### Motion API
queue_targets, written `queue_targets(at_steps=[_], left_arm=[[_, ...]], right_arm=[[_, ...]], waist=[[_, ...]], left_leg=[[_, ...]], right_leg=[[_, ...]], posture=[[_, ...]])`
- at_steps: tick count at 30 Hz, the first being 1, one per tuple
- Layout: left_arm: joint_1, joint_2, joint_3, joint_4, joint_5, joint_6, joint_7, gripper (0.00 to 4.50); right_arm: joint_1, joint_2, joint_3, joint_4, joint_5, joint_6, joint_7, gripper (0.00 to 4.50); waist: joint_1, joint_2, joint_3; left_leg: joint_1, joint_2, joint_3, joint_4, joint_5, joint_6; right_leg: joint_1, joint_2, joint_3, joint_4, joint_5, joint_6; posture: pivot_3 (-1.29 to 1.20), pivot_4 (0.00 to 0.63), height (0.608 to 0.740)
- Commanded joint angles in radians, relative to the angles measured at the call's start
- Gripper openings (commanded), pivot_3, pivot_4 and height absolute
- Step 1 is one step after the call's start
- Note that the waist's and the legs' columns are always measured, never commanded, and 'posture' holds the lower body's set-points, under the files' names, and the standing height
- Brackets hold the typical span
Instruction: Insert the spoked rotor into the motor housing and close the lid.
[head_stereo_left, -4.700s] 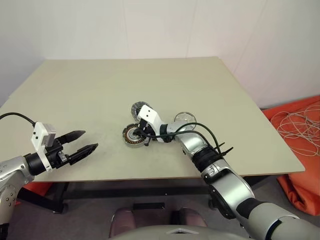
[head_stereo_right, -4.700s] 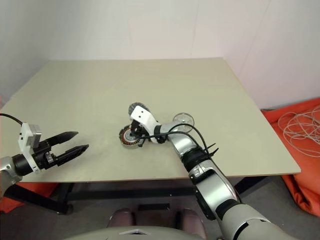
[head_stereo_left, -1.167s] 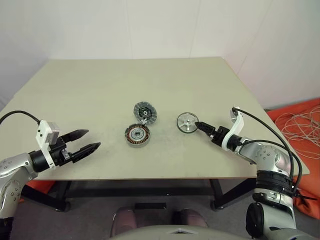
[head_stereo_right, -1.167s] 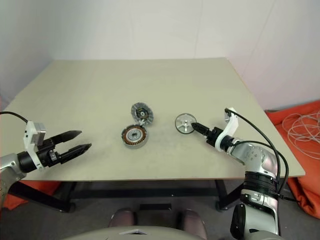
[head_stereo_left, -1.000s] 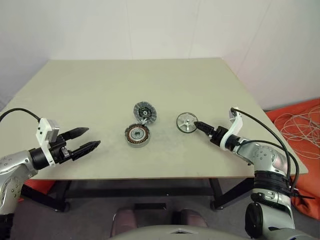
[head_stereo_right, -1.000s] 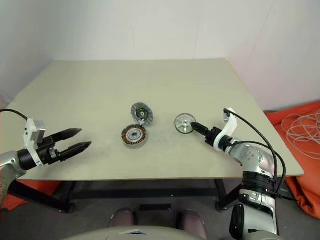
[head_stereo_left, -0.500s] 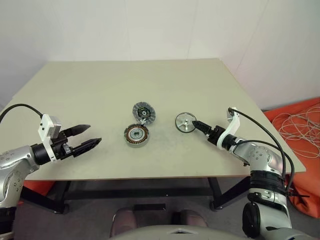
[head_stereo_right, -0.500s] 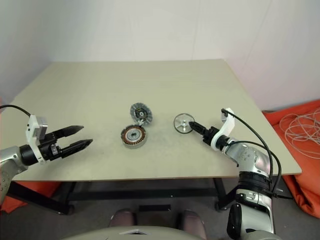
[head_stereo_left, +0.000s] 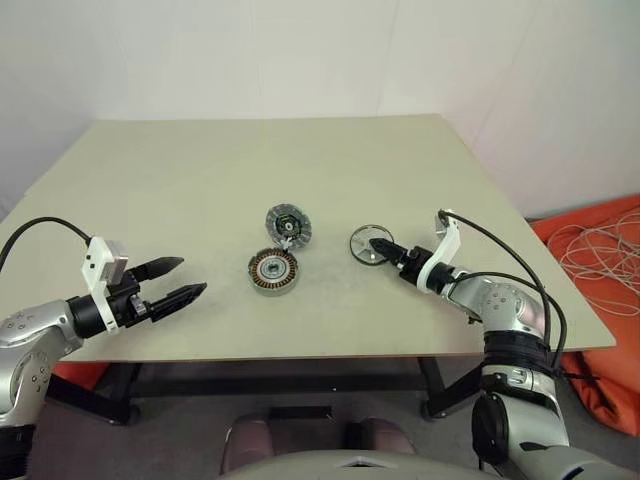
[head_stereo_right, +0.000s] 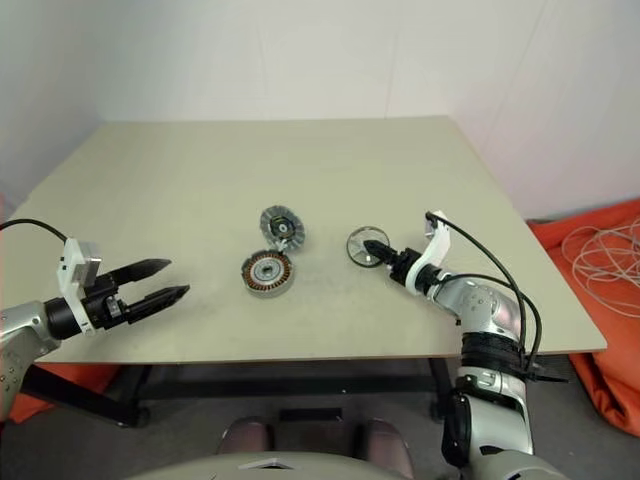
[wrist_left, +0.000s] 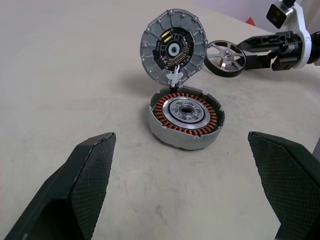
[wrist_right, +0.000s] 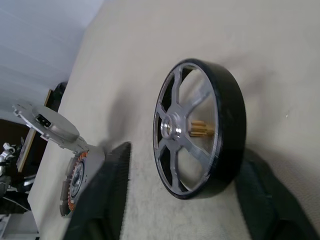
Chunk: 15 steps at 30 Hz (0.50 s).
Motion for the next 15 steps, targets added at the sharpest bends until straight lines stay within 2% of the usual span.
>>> queue_targets(at_steps=[1, 6, 7, 11, 15], left_arm=[[0.008, 0.001, 0.041, -0.036, -0.018, -0.015, 0.007, 4.5], [0.015, -0.003, 0.043, -0.039, -0.018, -0.017, 0.011, 4.5], [0.014, -0.005, 0.041, -0.038, -0.017, -0.018, 0.011, 4.5], [0.012, -0.012, 0.036, -0.036, -0.014, -0.021, 0.012, 4.5], [0.011, -0.016, 0.035, -0.034, -0.012, -0.025, 0.01, 4.5]], right_arm=[[-0.013, -0.003, -0.042, -0.025, 0.058, 0.033, -0.017, 2.15], [-0.001, -0.011, -0.117, -0.073, 0.143, 0.138, -0.071, 0.43], [-0.007, -0.009, -0.142, -0.082, 0.173, 0.172, -0.088, 0.3], [-0.036, -0.011, -0.22, -0.093, 0.264, 0.315, -0.156, 0.3], [-0.058, -0.019, -0.283, -0.137, 0.376, 0.543, -0.197, 0.3]], waist=[[0.0, 0.0, 0.0], [0.004, 0.0, 0.0], [0.004, 0.0, 0.0], [0.004, 0.001, 0.0], [0.003, 0.001, 0.001]], left_leg=[[0.0, 0.0, 0.0, 0.0, 0.0, 0.0], [0.0, 0.0, 0.0, 0.0, 0.0, 0.0], [0.0, 0.0, 0.0, 0.0, 0.0, 0.0], [0.0, 0.0, 0.0, 0.0, 0.0, 0.0], [0.0, 0.0, 0.0, 0.0, 0.0, 0.0]], right_leg=[[0.0, 0.0, 0.0, 0.0, 0.0, 0.0], [0.0, 0.0, 0.0, 0.0, 0.0, 0.0], [0.0, 0.0, 0.0, 0.0, 0.0, 0.0], [-0.001, 0.0, 0.0, 0.0, 0.0, 0.0], [-0.001, 0.0, 0.0, 0.0, 0.0, 0.0]], posture=[[0.0, 0.0, 0.74], [0.0, 0.0, 0.74], [0.0, 0.0, 0.74], [0.0, 0.0, 0.74], [0.0, 0.0, 0.74]])
